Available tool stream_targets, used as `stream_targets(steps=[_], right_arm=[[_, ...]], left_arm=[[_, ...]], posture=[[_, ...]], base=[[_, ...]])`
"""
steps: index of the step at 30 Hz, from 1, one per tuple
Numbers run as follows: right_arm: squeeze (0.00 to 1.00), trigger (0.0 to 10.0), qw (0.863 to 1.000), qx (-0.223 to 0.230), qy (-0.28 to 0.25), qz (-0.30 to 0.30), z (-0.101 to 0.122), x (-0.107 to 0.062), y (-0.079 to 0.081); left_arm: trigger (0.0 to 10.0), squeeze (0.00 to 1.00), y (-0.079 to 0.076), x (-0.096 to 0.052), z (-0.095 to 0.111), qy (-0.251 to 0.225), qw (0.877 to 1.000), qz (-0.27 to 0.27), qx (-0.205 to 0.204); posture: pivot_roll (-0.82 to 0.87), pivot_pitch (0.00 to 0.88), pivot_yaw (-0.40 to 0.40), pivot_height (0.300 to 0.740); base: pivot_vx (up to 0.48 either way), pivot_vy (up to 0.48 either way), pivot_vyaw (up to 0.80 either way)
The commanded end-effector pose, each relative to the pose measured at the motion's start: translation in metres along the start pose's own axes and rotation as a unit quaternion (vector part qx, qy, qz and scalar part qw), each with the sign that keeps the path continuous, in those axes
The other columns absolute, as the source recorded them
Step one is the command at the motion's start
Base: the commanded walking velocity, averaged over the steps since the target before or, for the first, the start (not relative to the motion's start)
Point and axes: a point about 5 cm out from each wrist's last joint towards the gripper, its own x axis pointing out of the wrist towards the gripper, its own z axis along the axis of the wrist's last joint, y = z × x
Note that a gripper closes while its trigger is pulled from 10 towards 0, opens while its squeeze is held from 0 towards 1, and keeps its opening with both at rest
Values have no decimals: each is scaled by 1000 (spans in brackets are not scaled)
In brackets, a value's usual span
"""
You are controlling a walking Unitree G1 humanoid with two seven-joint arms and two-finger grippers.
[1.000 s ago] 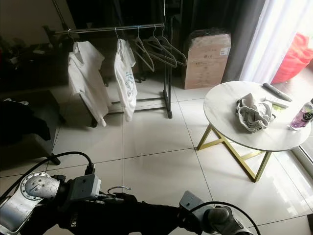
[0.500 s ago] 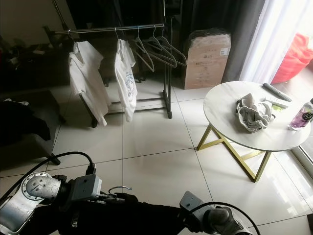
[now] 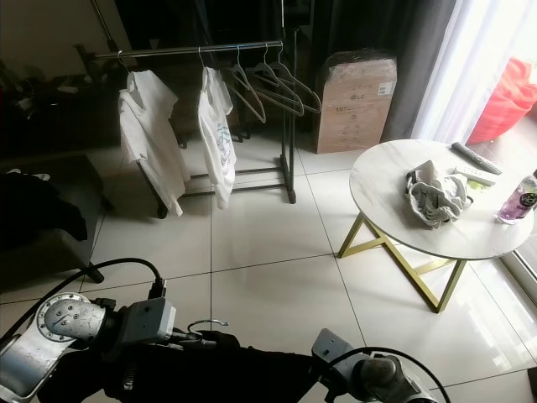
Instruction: Hang hanger
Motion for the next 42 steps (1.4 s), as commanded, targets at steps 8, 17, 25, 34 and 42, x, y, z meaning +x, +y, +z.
stream_targets(steps=[8, 17, 25, 34, 42], right_arm=[[0, 0, 1000, -2, 28, -8, -16, -7, -6], [0, 0, 998, 16, 57, -13, -34, -12, -5], [0, 0, 995, 54, 83, -12, -50, -10, 7], [0, 0, 983, 110, 149, 4, -75, -9, 29], [0, 0, 980, 73, 182, -24, -83, -11, 28]], left_arm=[[10000, 0, -13, -28, -9, 79, 994, -69, 17], [10000, 0, -8, -44, -18, 122, 992, -29, 18], [10000, 0, 0, -60, -1, 67, 998, 5, 1], [10000, 0, -10, -66, 9, 43, 999, -31, -11], [10000, 0, -14, -65, 10, 50, 998, -46, -15]], posture=[[48, 102, 45, 740], [54, 110, 43, 740], [64, 117, 43, 740], [73, 124, 44, 740], [79, 125, 40, 740]], base=[[0, 0, 0], [0, 0, 0], [0, 0, 0], [0, 0, 0], [0, 0, 0]])
